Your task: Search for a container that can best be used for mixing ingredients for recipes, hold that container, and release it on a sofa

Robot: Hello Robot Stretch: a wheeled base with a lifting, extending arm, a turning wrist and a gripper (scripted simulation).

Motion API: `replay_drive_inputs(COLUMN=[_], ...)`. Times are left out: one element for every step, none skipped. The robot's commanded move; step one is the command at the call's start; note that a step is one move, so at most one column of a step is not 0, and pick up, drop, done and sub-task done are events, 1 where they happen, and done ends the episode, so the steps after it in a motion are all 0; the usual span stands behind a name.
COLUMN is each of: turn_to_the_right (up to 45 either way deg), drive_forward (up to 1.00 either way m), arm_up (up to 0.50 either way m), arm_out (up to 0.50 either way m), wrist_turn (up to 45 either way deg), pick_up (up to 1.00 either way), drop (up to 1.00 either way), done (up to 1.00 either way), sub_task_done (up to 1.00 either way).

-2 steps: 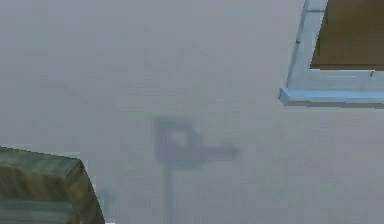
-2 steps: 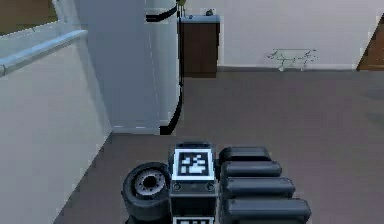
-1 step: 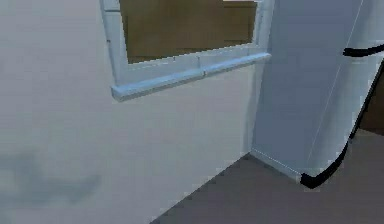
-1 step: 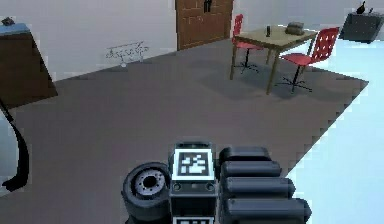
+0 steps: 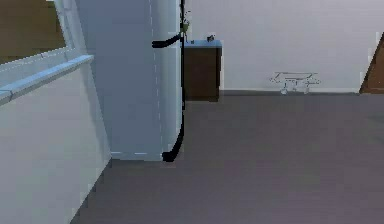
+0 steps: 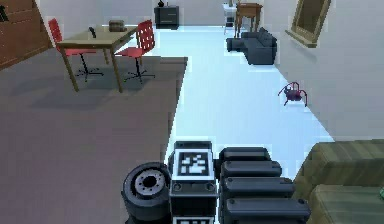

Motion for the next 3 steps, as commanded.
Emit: replay_drive_inputs(turn_to_the_right=[9.0,-45.0,-45.0], drive_forward=[0.0,0.0,0.0], arm_up=[0.0,0.0,0.0], arm_out=[0.0,0.0,0.0], wrist_turn=[0.0,0.0,0.0], pick_up=[0.0,0.0,0.0], drop=[0.0,0.0,0.0], done=[0.0,0.0,0.0], sub_task_done=[0.0,0.0,0.0])
